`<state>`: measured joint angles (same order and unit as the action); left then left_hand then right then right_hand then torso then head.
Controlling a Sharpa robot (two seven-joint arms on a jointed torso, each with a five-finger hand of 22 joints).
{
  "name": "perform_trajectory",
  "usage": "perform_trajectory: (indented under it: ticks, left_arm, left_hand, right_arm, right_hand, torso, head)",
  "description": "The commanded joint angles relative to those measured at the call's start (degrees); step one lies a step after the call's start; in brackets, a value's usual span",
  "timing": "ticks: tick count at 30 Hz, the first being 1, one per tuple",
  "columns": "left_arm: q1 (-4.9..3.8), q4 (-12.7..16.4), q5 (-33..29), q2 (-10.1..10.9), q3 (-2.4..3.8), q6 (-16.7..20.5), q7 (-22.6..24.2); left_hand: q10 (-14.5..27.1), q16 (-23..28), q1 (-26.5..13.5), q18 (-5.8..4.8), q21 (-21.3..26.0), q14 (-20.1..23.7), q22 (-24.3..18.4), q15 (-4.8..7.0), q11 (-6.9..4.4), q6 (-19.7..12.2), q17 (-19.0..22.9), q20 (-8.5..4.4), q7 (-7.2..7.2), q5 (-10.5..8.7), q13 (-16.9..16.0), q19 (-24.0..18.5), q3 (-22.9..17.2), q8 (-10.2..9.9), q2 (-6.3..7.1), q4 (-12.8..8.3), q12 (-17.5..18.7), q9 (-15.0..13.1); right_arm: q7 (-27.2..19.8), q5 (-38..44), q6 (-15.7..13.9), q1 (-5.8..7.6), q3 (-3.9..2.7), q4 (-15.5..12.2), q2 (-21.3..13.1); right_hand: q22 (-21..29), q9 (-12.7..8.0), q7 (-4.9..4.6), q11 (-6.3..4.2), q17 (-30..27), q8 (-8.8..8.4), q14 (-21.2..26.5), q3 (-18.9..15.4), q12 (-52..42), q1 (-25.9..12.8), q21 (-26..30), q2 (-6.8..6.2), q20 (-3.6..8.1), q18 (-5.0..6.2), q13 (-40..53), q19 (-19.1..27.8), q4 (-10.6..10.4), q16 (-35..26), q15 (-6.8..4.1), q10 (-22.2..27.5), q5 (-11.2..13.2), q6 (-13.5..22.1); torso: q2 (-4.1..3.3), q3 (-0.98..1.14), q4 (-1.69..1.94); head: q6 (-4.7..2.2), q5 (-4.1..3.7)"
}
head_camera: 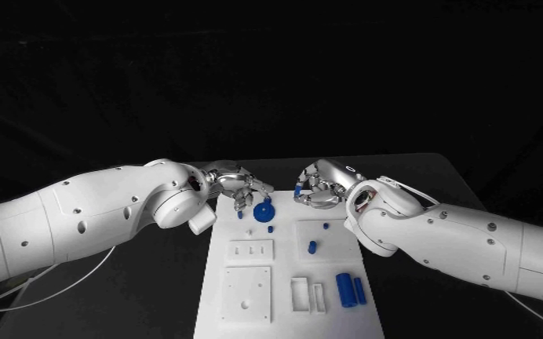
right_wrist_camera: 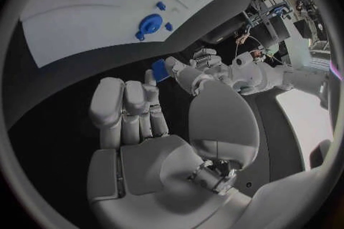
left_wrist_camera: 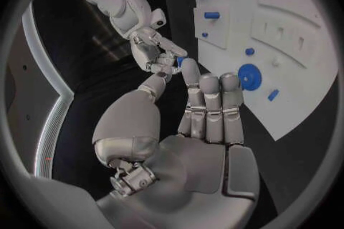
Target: Assemble the parts on the task board
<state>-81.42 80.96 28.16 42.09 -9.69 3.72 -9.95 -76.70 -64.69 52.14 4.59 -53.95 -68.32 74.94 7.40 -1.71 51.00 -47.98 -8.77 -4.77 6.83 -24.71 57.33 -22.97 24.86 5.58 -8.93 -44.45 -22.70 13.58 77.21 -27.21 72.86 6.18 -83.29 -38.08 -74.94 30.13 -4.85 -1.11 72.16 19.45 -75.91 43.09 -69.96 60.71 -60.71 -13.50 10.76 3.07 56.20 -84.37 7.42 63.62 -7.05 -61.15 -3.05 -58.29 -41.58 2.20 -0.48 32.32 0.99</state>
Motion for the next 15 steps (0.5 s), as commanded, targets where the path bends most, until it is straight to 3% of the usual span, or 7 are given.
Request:
perform_trajectory:
  ticks: [1, 4, 7, 10, 15]
  left_arm:
    - [-0.09, -0.35, 1.03, -0.81, 0.03, -0.02, -1.06]
    - [-0.09, -0.43, 1.1, -1.07, 0.04, -1.1, -1.8]
    - [-0.08, -0.41, 1.1, -1.34, 0.04, -2.88, -3.3]
    - [-0.08, -0.49, 0.36, -1.57, 0.04, -4.74, -4.2]
    - [-0.07, -0.63, -0.6, -1.83, 0.03, -5.63, -4.84]
  left_hand:
    - [0.41, -4.35, 0.28, 1.31, -4.07, -1.38, 1.46, 0.98, -0.66, 1.33, -1.21, -4.46, 0.64, 0.07, -4.96, 1.21, -0.06, 0.37, -0.11, 0.52, -6.7, -0.48]
    - [0.79, -8.71, 0.41, 2.43, -8.72, -3.85, 1.38, 1.82, -1.28, 1.89, -2.64, -5.98, 1.12, 0.4, -9.94, 4.47, 0.2, 0.09, -0.27, 0.78, -12.78, -0.85]
    - [0.73, -10.76, 0.5, 3.44, -11.61, -5.32, 1.34, 2.28, -1.72, 2.73, -3.46, -6.52, 1.56, 0.49, -12.94, 6.59, 0.31, 0.03, -0.6, 0.82, -15.84, -1.26]
    - [1.12, -11.22, 0.6, 4.18, -13.09, -5.93, 1.28, 2.19, -1.55, 1.2, -3.67, -6.73, 1.35, 0.42, -13.87, 7.95, 0.25, -1.08, -0.96, 0.82, -16.25, -1.06]
    - [3.79, -8.09, 0.83, 6.48, -14.1, -4.48, 0.3, 1.19, -0.52, -1.18, -2.23, -5.84, 0.32, 0.44, -13.27, 11.45, -0.22, -2.53, -2.02, 1.05, -13.16, -0.92]
  right_arm:
    - [-0.21, 0.43, 1.97, 0.02, 0.04, -0.24, 0.76]
    - [-0.29, 0.43, 2.3, 0.02, 0.08, -0.42, 1.29]
    - [-0.35, 0.42, 2.54, 0.02, 0.1, -0.62, 1.84]
    - [-0.38, 0.42, 2.71, 0.02, 0.12, -0.64, 2.22]
    - [-0.37, 0.42, 2.94, 0.02, 0.21, -0.65, 2.55]
  right_hand:
    - [-0.83, 0.0, -0.28, -0.11, 0.09, 0.1, 0.02, 0.19, 0.07, 0.04, -0.04, 0.34, 0.92, 11.72, 0.06, -1.27, -0.23, 0.18, -0.26, -0.28, -0.2, -0.5]
    - [-0.85, -0.01, -0.29, -0.11, 0.11, 0.07, 0.02, 0.21, 0.09, 0.06, -0.07, 0.38, 0.93, 11.7, 0.07, -1.27, -0.21, 0.18, -0.26, -0.28, -0.26, -0.49]
    - [-0.85, -0.03, -0.29, -0.11, 0.12, 0.05, 0.02, 0.22, 0.11, 0.09, -0.07, 0.42, 0.95, 11.69, 0.09, -1.26, -0.2, 0.17, -0.26, -0.28, -0.34, -0.49]
    - [-0.83, -0.03, -0.29, -0.11, 0.12, 0.03, 0.03, 0.22, 0.12, 0.1, -0.04, 0.44, 0.96, 11.71, 0.1, -1.25, -0.17, 0.16, -0.26, -0.28, -0.4, -0.48]
    - [-0.85, -0.05, -0.3, -0.1, 0.12, -0.01, 0.06, 0.19, 0.15, 0.1, -0.07, 0.51, 0.99, 11.69, 0.13, -1.24, -0.14, 0.12, -0.26, -0.28, -0.52, -0.48]
  torso:
    - [-0.05, 0.09, 0.0]
    - [-0.02, 0.1, 0.03]
    - [-0.06, 0.08, -0.06]
    - [-0.06, 0.08, -0.01]
    - [-0.08, 0.05, 0.04]
  head:
    - [0.0, 0.37]
    - [-0.02, 0.49]
    - [-0.07, 0.65]
    - [-0.1, 0.61]
    - [-0.07, 0.49]
